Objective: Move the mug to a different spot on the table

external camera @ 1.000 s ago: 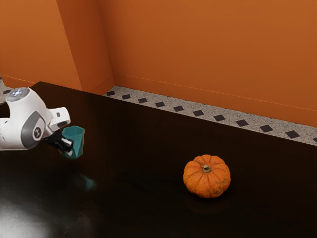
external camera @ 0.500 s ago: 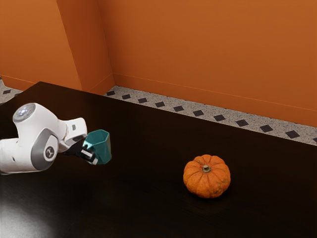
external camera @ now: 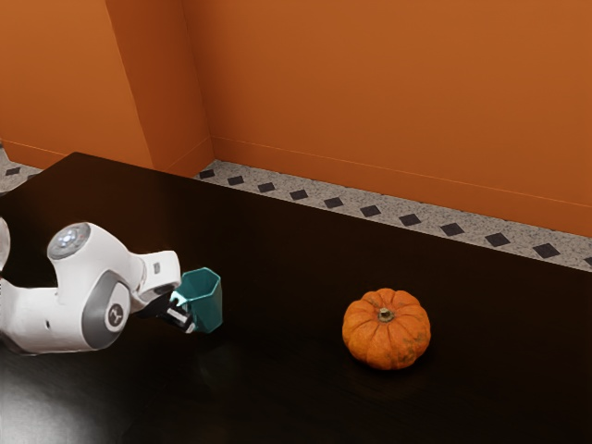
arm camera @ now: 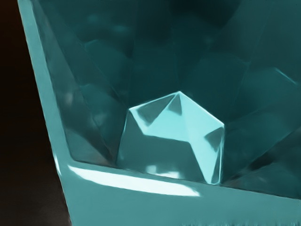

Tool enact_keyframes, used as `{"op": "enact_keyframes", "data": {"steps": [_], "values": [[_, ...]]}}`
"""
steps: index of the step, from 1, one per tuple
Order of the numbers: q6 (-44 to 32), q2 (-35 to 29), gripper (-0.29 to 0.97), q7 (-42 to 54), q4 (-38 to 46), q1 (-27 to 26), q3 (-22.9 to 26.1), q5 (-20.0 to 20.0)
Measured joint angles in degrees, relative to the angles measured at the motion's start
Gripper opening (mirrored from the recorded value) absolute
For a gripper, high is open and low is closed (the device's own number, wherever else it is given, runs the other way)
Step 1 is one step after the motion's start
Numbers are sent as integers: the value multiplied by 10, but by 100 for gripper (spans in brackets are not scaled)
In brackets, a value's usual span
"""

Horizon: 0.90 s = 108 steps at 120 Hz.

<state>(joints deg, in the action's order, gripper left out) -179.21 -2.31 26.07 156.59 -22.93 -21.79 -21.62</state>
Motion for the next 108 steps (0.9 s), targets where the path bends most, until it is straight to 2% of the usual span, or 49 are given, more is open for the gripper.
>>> {"op": "enact_keyframes", "data": {"steps": [20,26,37,55,68,99,108], "values": [[-17,23,-4,7,-1,-11,10,-17],[-21,27,-4,9,-1,-32,-6,-20],[-25,34,-6,11,-2,-40,-7,-26],[-26,42,27,12,-2,-28,-2,-28],[-15,40,43,9,-2,-14,-1,-33],[110,-13,60,-14,-1,2,-7,-41],[164,-42,62,-20,-3,4,-8,-20]]}}
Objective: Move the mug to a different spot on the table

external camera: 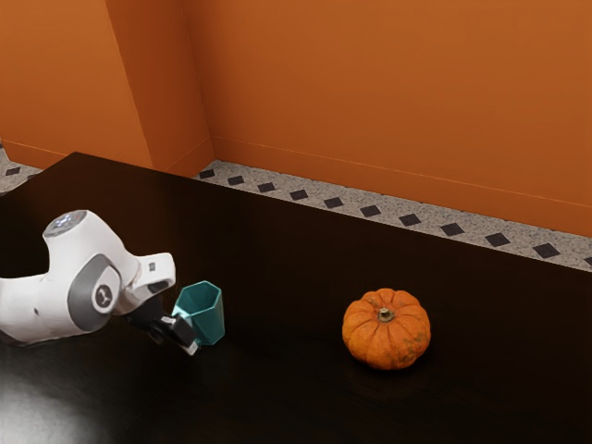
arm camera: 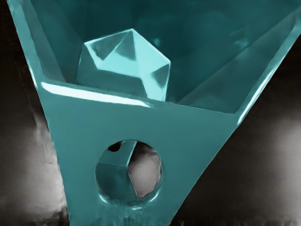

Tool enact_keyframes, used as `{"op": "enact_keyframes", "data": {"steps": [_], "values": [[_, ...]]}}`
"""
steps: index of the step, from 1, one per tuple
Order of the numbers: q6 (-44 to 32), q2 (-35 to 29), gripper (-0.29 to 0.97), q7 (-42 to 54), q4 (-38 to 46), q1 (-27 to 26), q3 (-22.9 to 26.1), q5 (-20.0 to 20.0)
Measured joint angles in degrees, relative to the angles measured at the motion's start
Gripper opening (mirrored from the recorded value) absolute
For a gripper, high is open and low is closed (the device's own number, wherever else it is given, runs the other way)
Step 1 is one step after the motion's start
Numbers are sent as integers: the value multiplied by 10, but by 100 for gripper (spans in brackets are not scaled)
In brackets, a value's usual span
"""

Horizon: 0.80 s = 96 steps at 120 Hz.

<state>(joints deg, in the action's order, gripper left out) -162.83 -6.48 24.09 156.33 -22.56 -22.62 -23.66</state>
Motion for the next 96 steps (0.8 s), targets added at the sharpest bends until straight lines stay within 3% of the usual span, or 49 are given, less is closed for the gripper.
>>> {"op": "enact_keyframes", "data": {"steps": [11,28,40,53,72,83,96], "values": [[78,-43,63,-7,-3,46,0,59],[202,-139,65,-31,-9,74,13,170],[277,-197,66,-50,-18,86,41,218],[343,-219,66,-70,-57,89,53,254],[445,-190,66,-95,-224,89,52,287],[503,-142,66,-109,-334,90,52,294],[564,-43,67,-125,-497,116,66,288]]}}
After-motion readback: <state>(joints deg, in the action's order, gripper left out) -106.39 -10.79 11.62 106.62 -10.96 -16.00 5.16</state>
